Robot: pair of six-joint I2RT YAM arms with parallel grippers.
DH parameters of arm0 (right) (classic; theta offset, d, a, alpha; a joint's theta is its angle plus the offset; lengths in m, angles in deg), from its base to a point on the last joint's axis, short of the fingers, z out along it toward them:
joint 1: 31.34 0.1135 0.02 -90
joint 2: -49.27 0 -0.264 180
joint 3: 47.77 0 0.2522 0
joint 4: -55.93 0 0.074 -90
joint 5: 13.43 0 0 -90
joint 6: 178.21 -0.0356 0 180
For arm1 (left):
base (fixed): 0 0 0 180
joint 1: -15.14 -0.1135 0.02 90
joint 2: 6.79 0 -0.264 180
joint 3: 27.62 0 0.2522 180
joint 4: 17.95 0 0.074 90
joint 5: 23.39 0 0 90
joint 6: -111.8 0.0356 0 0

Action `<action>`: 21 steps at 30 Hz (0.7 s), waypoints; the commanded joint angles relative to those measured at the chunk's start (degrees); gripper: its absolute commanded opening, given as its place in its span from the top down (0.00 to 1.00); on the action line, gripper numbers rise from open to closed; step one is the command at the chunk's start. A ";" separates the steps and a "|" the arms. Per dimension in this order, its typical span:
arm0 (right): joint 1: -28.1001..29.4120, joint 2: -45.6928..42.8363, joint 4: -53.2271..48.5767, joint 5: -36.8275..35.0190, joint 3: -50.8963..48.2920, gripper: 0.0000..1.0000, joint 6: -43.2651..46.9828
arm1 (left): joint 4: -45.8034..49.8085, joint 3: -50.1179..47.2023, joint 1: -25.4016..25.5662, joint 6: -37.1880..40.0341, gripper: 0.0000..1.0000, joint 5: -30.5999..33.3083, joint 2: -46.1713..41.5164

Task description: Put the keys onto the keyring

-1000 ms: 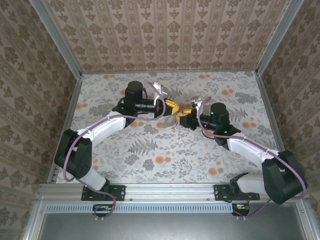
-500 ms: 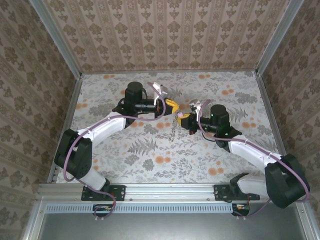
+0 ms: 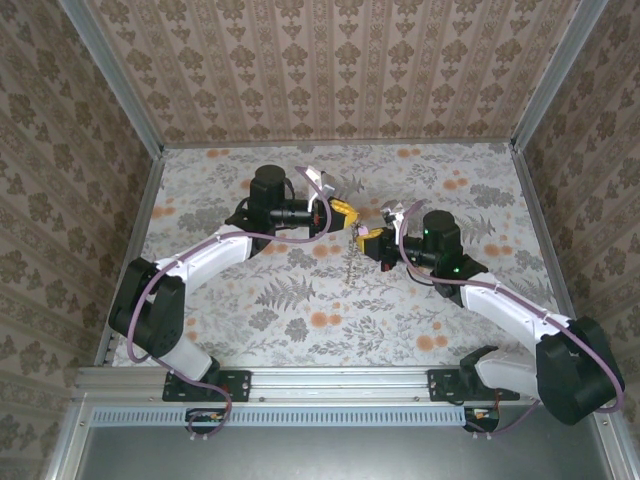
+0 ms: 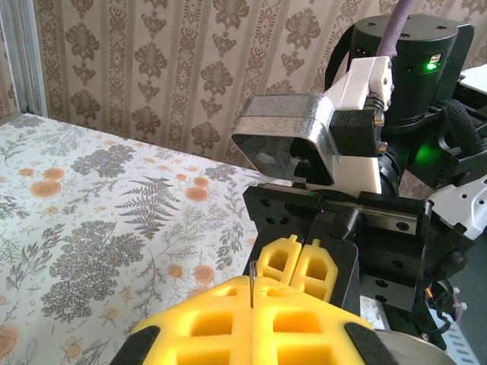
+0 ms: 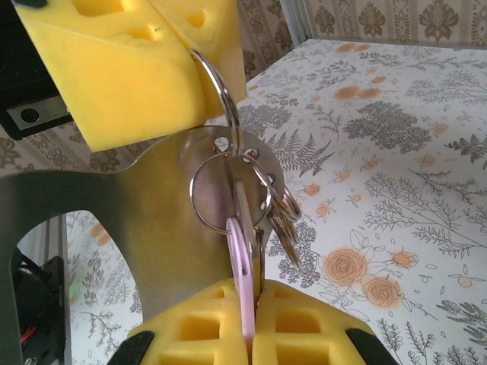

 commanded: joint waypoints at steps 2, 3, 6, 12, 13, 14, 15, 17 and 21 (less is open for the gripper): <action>-0.47 -1.18 -0.10 -0.44 0.35 1.00 0.50 | -1.47 -0.62 -0.80 -0.46 1.00 -0.93 -1.19; -0.48 -1.17 0.28 -0.20 0.35 0.94 0.35 | -1.49 -0.63 -0.84 -0.46 1.00 -1.08 -1.14; -0.46 -1.08 0.89 -0.27 0.36 0.89 0.17 | -1.51 -0.75 -0.80 -0.46 1.00 -1.26 -1.24; -0.45 -0.91 2.02 -0.52 0.28 0.93 -0.49 | -1.73 -0.88 -0.80 -0.55 1.00 -1.48 -1.18; -0.57 -0.82 2.46 -0.52 0.13 0.95 -0.55 | -1.84 -0.92 -0.80 -0.66 1.00 -1.48 -1.12; -0.53 -0.82 2.83 -0.61 0.01 0.98 -0.73 | -1.91 -0.88 -0.80 -0.64 1.00 -1.57 -1.12; -0.55 -0.82 2.98 -0.46 0.00 1.00 -0.77 | -2.02 -0.88 -0.80 -0.73 1.00 -1.62 -1.12; -0.56 -0.81 3.07 -0.50 0.01 1.00 -0.75 | -2.04 -0.99 -0.80 -0.74 1.00 -1.57 -1.12; -0.81 -1.08 2.31 -0.55 0.16 1.00 -0.45 | -2.30 -1.18 -0.80 -0.81 1.00 -1.27 -1.20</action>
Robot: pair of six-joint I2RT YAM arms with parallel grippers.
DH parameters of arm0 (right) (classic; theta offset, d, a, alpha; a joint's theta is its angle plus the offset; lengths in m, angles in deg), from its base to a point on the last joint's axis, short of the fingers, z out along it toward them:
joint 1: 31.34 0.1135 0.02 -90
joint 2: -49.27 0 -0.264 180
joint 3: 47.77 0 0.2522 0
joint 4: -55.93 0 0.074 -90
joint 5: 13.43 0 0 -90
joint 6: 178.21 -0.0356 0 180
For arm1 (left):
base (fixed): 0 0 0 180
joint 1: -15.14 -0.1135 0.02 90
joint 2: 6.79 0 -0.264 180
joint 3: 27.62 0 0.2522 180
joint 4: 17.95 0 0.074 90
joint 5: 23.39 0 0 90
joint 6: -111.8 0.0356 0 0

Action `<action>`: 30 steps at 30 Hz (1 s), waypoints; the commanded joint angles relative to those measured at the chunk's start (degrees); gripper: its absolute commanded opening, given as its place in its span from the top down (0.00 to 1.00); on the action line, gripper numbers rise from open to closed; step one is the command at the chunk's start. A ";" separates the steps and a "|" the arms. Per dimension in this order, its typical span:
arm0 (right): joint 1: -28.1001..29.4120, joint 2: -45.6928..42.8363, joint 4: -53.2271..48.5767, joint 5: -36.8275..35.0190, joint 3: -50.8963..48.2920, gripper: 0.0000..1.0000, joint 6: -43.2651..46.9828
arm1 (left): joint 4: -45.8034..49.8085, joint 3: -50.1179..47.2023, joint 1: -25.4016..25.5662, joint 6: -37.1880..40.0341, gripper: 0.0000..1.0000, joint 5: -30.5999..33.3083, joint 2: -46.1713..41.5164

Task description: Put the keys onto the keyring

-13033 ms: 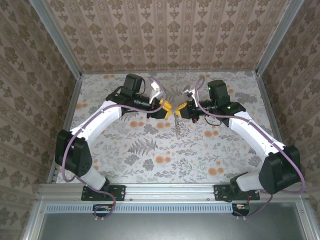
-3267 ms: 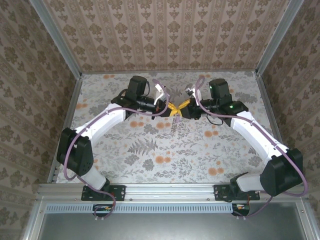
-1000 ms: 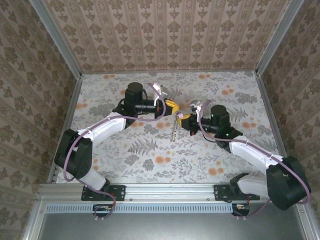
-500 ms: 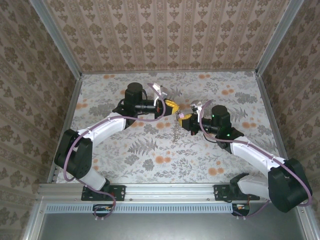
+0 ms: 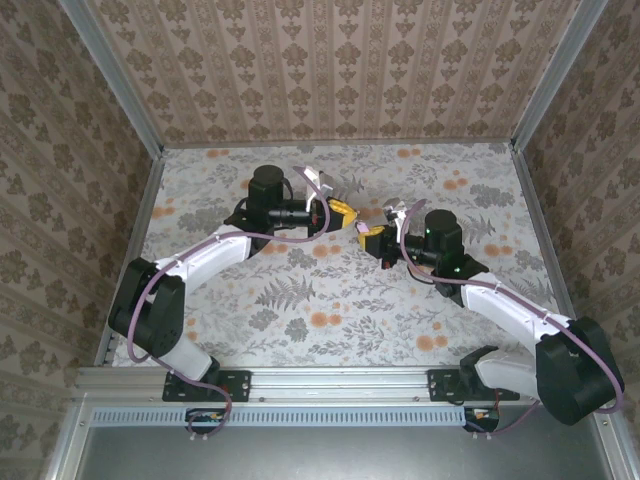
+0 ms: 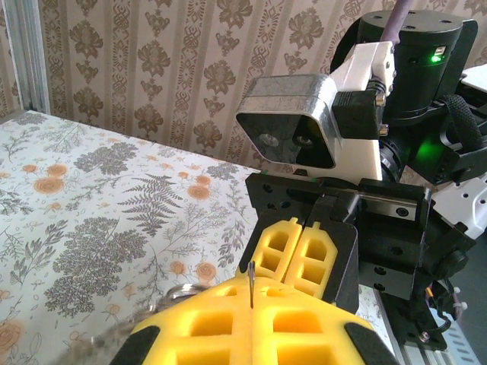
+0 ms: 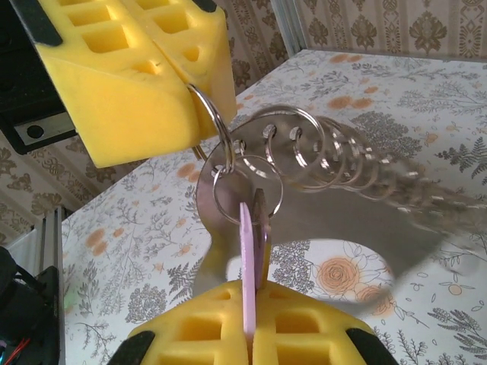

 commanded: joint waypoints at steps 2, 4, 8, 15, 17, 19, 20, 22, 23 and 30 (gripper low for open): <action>-0.45 -1.30 -0.51 -0.49 0.55 1.00 0.43 | -2.00 -0.80 -0.40 -0.51 1.00 -0.49 -1.37; -0.50 -1.60 -2.85 -1.67 1.25 1.00 0.91 | -1.10 -0.88 -0.40 0.32 1.00 0.13 -1.48; -0.44 -1.81 -6.08 -2.16 2.51 1.00 1.57 | 0.50 -0.75 0.01 1.72 1.00 1.03 -1.67; -0.31 -2.14 -11.07 -3.29 5.19 1.00 2.53 | 3.45 -0.54 0.73 4.37 1.00 2.75 -2.13; -0.33 -2.22 -12.46 -3.42 5.95 1.00 2.91 | 4.39 -0.53 0.82 5.13 1.00 3.38 -2.30; -0.24 -2.31 -13.51 -3.73 6.56 1.00 3.10 | 4.94 -0.53 0.99 5.75 1.00 3.78 -2.41; -0.16 -2.31 -13.86 -3.90 6.82 1.00 3.15 | 5.08 -0.53 1.00 5.79 1.00 3.79 -2.44; 0.01 -2.16 -14.53 -3.91 7.31 1.00 3.26 | 5.07 -0.59 1.09 5.94 1.00 3.79 -2.38; 0.06 -2.22 -14.86 -3.95 7.54 1.00 3.37 | 5.18 -0.62 1.09 6.06 1.00 3.79 -2.38; 0.10 -3.66 -17.41 -7.43 8.51 1.00 4.90 | 4.94 -1.06 1.09 6.04 1.00 3.70 -2.39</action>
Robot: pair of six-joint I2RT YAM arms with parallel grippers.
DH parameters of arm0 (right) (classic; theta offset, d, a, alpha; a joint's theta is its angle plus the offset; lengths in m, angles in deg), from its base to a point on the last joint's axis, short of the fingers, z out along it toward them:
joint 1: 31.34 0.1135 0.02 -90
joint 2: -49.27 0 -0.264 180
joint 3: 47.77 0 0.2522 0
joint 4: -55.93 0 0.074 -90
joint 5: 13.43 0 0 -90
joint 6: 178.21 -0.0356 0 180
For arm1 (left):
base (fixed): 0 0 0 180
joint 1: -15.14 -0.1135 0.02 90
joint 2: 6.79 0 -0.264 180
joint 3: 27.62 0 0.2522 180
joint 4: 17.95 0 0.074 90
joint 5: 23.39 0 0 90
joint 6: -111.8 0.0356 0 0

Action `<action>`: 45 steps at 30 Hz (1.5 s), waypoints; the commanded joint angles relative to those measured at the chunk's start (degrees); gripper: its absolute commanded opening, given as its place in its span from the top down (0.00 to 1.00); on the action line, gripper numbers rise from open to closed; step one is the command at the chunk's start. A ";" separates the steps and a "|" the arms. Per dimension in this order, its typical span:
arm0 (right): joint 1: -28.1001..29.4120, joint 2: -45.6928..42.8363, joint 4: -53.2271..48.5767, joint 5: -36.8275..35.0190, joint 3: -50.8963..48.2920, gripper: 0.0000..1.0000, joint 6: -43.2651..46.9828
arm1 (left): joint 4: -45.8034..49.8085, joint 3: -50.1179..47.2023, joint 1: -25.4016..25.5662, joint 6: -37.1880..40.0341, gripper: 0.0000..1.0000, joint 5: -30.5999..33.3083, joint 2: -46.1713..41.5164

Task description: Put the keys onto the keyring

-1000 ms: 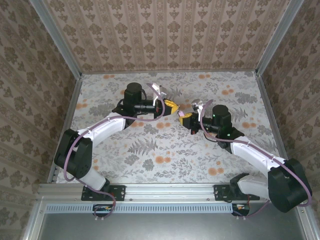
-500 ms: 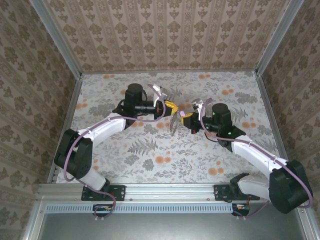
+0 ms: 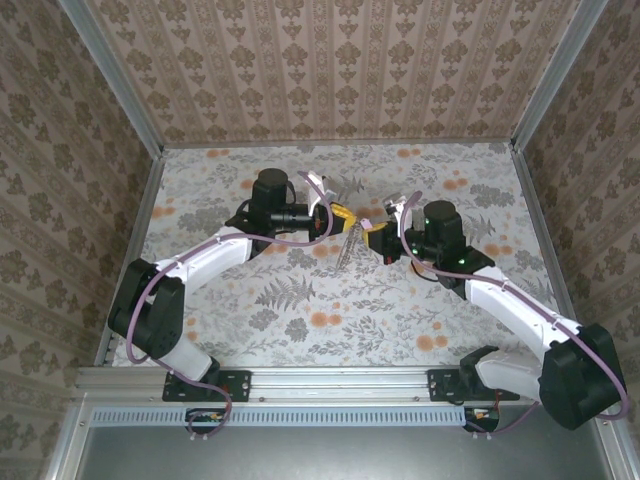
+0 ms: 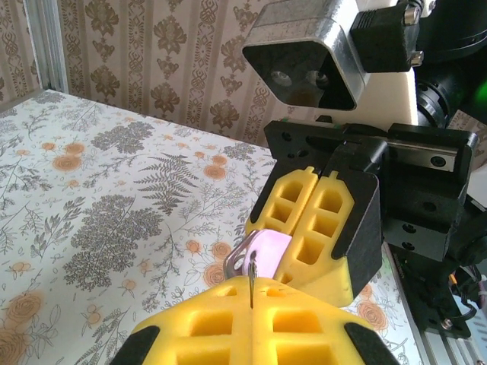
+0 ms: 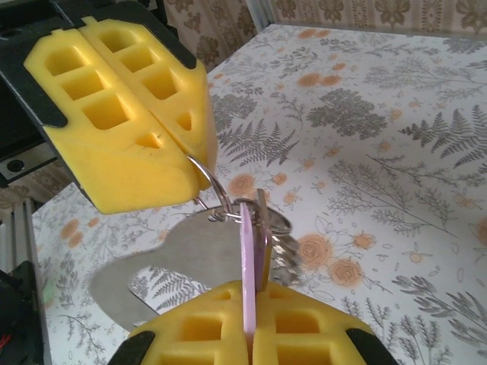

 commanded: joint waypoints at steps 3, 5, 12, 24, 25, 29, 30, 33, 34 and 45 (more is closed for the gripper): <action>0.01 -2.99 -2.96 -4.11 2.31 1.00 2.04 | 0.13 -0.62 0.22 1.45 1.00 -0.53 -2.10; -0.21 -3.38 -3.33 -4.36 2.46 1.00 2.13 | 0.13 -0.62 0.13 1.39 1.00 -0.55 -2.21; -0.11 -1.80 -3.35 -2.07 3.82 1.00 1.62 | -0.07 -0.54 0.14 1.35 1.00 -0.63 -2.23; 2.92 0.69 -3.62 -4.13 5.35 1.00 3.14 | -0.05 -0.37 0.13 1.18 1.00 -0.54 -2.14; 2.75 0.27 -3.90 -4.66 5.07 1.00 3.35 | -0.05 -0.30 0.13 1.17 1.00 -0.55 -2.09; 1.05 -1.85 -3.90 -5.39 3.48 1.00 2.88 | -0.14 -0.13 0.13 1.10 1.00 -0.74 -2.00; 0.61 -2.43 -3.87 -5.49 3.08 1.00 2.72 | -0.13 -0.09 0.13 1.17 1.00 -0.76 -1.96; -0.32 -3.39 -4.01 -5.48 2.66 1.00 2.40 | -0.17 -0.17 0.13 1.14 1.00 -0.80 -2.06; -0.33 -3.43 -4.09 -5.33 2.69 1.00 2.32 | -0.15 -0.19 0.13 1.19 1.00 -0.83 -2.10; 3.73 1.05 -2.63 -3.69 5.21 1.00 1.69 | -0.78 -0.27 0.13 0.81 1.00 -0.71 -2.12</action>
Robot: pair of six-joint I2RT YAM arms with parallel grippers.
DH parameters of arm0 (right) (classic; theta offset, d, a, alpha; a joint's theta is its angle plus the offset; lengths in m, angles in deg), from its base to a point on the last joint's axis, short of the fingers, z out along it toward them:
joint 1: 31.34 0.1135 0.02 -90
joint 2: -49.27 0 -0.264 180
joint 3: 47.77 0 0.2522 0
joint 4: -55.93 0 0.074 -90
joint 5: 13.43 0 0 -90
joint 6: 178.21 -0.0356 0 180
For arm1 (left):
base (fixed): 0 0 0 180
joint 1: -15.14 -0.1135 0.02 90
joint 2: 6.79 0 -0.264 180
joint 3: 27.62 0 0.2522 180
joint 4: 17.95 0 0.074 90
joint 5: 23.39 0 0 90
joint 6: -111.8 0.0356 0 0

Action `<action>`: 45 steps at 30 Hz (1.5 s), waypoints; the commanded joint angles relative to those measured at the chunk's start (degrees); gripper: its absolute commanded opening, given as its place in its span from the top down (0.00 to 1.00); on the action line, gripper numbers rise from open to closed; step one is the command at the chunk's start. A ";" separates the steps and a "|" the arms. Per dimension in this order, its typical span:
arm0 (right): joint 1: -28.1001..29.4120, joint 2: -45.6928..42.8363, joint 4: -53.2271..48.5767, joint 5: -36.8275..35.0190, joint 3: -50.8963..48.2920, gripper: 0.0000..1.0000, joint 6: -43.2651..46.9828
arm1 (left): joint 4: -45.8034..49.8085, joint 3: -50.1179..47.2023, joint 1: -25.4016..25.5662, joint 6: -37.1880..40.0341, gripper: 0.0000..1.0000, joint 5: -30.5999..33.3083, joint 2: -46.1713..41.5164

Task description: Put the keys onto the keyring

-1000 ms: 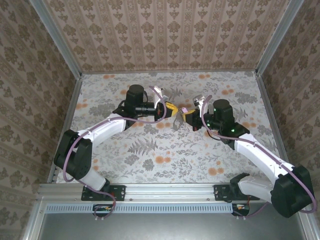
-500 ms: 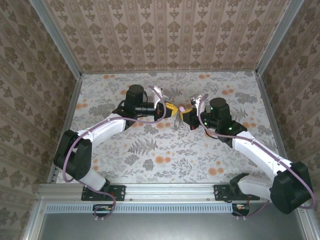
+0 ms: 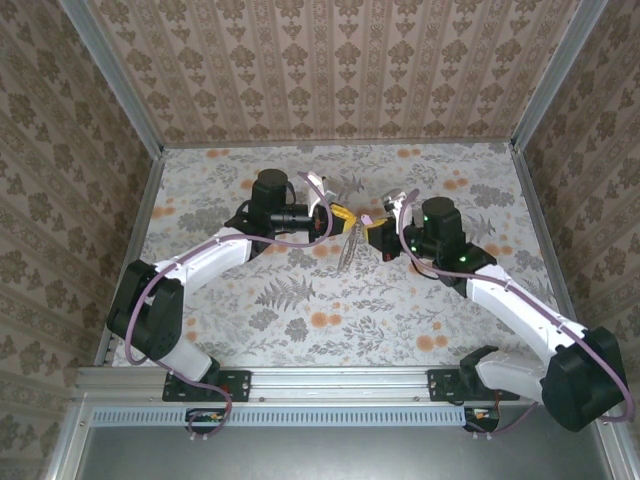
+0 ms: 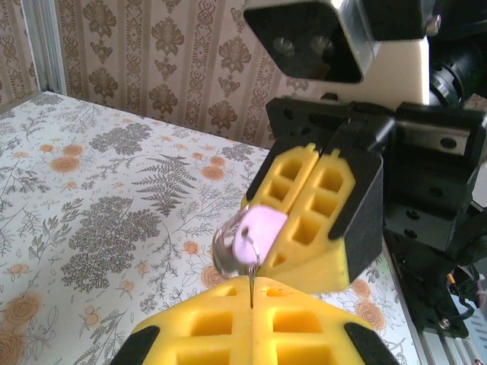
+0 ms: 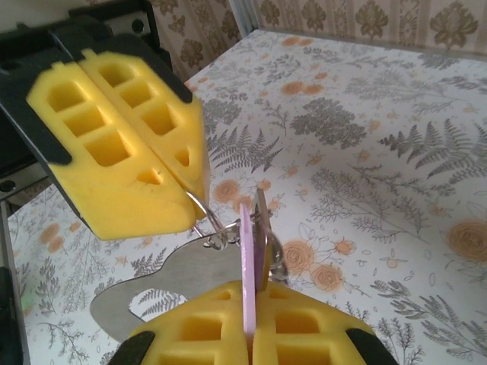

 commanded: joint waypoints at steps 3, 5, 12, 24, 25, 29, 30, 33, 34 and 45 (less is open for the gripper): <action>1.90 1.39 1.20 -1.03 1.94 1.00 0.61 | -0.74 -0.05 -0.07 0.82 1.00 -0.63 -1.63; 1.68 0.75 0.62 -1.96 1.65 1.00 1.24 | -0.63 -0.07 -0.10 0.80 1.00 -0.63 -1.56; -1.39 -2.77 -0.28 -2.53 0.07 1.00 1.03 | -0.81 -0.23 -0.11 0.74 1.00 -0.71 -1.61; -1.99 -2.50 -0.16 -1.48 0.79 1.00 0.45 | -1.13 -0.35 -0.03 0.22 1.00 -0.83 -1.47; -2.05 -2.33 -0.32 -1.48 1.22 1.00 0.41 | -1.02 -0.29 -0.11 -0.05 1.00 -0.12 -1.57; -2.04 -1.66 -1.30 -1.84 3.41 1.00 0.24 | -4.53 -2.11 -0.94 -3.17 0.82 4.36 -2.44; -1.99 -1.30 -1.44 -1.91 4.09 1.00 0.33 | -6.28 -3.01 -1.39 -4.34 0.76 5.30 -2.82; -2.04 0.81 -1.96 -1.99 6.32 1.00 0.56 | -11.00 -5.57 -3.03 -7.91 0.58 7.83 -4.06; -2.12 1.66 -1.89 -1.91 7.14 1.00 0.59 | -12.19 -6.29 -3.54 -8.77 0.55 8.28 -4.52; -2.14 16.84 0.49 -0.28 19.42 1.00 -0.04 | -14.77 -15.53 -10.35 -14.67 0.00 25.56 -13.84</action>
